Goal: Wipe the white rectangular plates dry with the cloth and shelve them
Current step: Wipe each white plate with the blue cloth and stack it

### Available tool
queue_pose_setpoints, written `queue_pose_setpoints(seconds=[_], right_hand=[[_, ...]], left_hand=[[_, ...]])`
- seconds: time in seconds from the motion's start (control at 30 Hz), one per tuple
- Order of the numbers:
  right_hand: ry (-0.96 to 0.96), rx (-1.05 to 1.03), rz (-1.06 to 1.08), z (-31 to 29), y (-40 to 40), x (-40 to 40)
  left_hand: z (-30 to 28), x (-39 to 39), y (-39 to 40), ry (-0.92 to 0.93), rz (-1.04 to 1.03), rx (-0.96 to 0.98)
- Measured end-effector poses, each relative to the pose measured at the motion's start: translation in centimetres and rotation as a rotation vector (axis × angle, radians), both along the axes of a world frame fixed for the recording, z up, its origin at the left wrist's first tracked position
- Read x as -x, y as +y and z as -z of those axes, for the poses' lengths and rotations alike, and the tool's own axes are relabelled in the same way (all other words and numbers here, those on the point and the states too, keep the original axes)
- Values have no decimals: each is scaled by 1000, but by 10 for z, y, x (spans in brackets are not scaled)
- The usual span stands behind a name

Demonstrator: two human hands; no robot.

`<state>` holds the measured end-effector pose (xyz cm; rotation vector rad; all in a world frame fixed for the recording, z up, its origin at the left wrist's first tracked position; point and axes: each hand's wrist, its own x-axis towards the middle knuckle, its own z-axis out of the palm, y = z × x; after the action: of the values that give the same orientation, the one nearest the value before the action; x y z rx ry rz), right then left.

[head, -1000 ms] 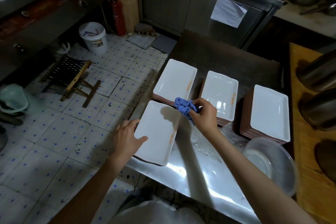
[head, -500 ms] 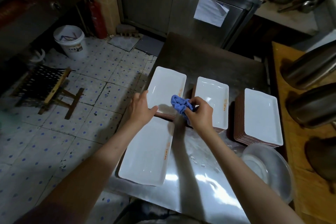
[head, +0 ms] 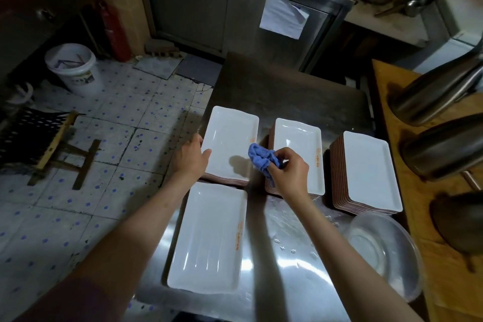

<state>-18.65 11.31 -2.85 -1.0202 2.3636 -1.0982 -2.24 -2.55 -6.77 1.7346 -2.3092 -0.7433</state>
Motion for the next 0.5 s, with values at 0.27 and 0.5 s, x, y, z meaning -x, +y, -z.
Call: queue_pose_setpoints(seconds=[0.27, 0.5], right_hand=[[8, -5, 21, 2, -3, -2], [13, -6, 26, 4, -3, -2]], left_hand=[[6, -3, -3, 56, 11, 27], [5, -9, -6, 154, -36, -20]])
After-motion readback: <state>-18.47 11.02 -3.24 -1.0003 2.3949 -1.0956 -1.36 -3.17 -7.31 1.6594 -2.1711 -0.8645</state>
